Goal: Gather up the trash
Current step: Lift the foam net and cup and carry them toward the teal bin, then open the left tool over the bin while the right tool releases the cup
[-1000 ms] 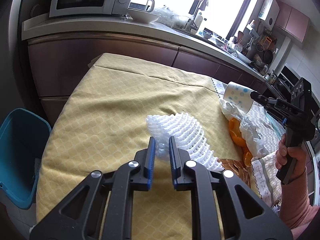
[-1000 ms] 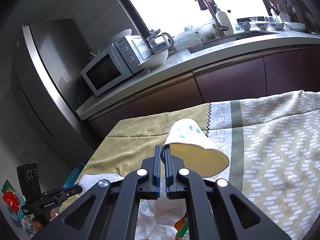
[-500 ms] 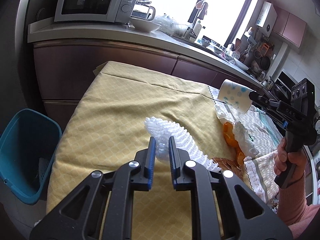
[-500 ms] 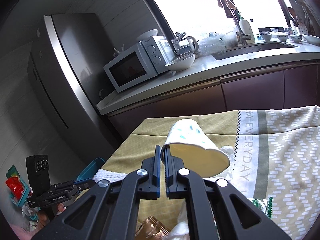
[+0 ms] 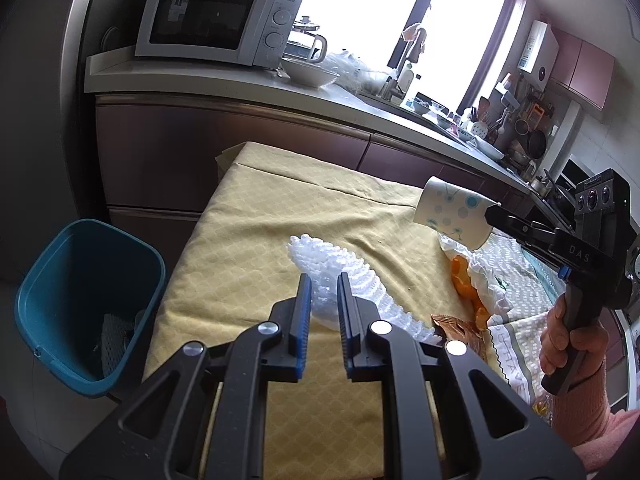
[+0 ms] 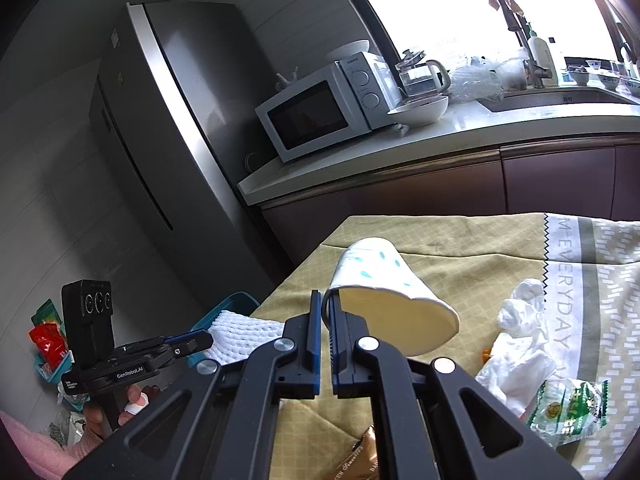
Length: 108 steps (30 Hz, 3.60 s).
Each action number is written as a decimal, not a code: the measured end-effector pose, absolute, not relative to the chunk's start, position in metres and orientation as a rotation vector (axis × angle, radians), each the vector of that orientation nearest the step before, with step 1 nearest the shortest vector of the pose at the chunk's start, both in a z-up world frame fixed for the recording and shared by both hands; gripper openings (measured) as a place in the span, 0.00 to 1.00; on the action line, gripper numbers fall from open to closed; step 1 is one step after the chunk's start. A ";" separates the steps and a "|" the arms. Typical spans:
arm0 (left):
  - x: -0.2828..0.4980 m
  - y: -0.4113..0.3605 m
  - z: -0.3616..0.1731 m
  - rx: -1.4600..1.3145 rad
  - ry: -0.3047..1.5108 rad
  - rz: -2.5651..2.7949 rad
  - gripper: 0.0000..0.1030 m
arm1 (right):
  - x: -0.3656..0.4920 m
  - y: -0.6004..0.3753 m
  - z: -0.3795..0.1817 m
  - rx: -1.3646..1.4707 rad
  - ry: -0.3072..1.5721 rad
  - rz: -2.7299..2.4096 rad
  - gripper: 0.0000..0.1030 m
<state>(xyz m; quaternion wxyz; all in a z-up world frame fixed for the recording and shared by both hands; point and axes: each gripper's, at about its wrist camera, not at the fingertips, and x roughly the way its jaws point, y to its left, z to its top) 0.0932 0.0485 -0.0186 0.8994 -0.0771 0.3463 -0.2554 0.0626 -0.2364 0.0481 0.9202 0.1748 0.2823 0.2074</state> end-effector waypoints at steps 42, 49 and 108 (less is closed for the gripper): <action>0.069 0.196 -0.011 -0.322 0.640 -0.293 0.13 | 0.106 -0.077 0.042 0.234 0.696 0.724 0.03; 0.069 0.221 -0.015 -0.353 0.636 -0.238 0.13 | 0.118 -0.050 0.041 0.208 0.722 0.762 0.03; 0.147 0.254 -0.108 -0.353 0.817 -0.004 0.33 | 0.206 0.086 -0.045 0.178 1.028 0.812 0.08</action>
